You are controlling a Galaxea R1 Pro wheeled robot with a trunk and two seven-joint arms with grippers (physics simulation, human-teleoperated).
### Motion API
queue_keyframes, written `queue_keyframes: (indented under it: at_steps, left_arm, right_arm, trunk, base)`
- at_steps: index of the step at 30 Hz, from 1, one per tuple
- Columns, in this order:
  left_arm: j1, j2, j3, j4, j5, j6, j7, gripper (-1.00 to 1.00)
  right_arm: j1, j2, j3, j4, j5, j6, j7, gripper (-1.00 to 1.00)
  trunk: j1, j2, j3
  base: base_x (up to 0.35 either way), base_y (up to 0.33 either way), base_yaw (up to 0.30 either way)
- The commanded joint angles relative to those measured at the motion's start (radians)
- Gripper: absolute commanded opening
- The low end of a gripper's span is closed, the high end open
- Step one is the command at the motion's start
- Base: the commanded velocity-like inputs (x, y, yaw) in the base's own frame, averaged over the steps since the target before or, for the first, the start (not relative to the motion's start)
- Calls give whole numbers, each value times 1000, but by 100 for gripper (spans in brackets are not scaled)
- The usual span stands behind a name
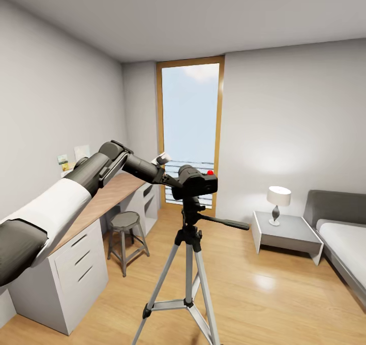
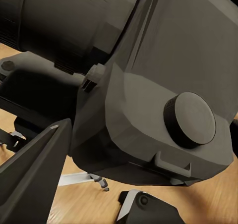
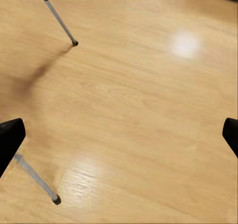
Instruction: Attach the digital camera to the camera tripod in the bedroom.
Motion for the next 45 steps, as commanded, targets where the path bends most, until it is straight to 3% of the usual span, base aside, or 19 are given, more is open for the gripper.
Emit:
queue_keyframes:
  at_steps: [1, 5, 6, 9, 10, 14, 16, 21, 45]
  left_arm:
    - [-1, 1, -3, 0, 4, 7, -1, -100]
    - [-1, 1, -4, 0, 4, 7, -1, -100]
    - [-1, 0, -4, 0, 4, 7, -1, -100]
    - [-1, -3, -5, 0, 4, 7, -1, -100]
    - [-1, -7, -5, 0, 4, 7, -1, -100]
    - [-1, -13, -5, 0, 4, 7, -1, -100]
    - [-1, -15, -5, 0, 4, 7, -1, -100]
    - [-1, -16, -6, -1, 4, 7, -1, -100]
    - [-1, -16, -6, -1, 4, 7, -1, -100]
  right_arm:
    - [-1, -7, -45, 1, -5, -20, 95, 100]
    - [-1, -14, -151, 0, -15, -40, 213, 100]
    - [-1, -16, -207, -1, -18, -45, 253, 100]
    - [-1, -17, -282, -3, -22, -52, 315, 100]
    - [-1, -18, -324, -4, -23, -55, 367, 100]
    - [-1, -19, -404, -6, -21, -59, 557, 100]
    - [-1, -19, -417, -6, -19, -59, 613, 100]
    - [-1, -19, -422, -6, -18, -66, 641, 100]
    - [-1, -19, -422, -5, -18, -82, 648, 100]
  trunk:
    - [0, -1, -1]
    - [0, -1, -1]
    - [0, -1, -1]
    - [0, -1, -1]
    - [0, -1, -1]
    - [0, -1, -1]
    - [0, -1, -1]
    - [0, -1, -6]
    - [0, -1, -45]
  base:
    - [0, 0, 0]
    - [0, 0, 0]
    - [0, 0, 0]
    - [0, 0, 0]
    - [0, 0, 0]
    - [0, 0, 0]
    - [0, 0, 0]
    - [0, 0, 0]
    - [0, 0, 0]
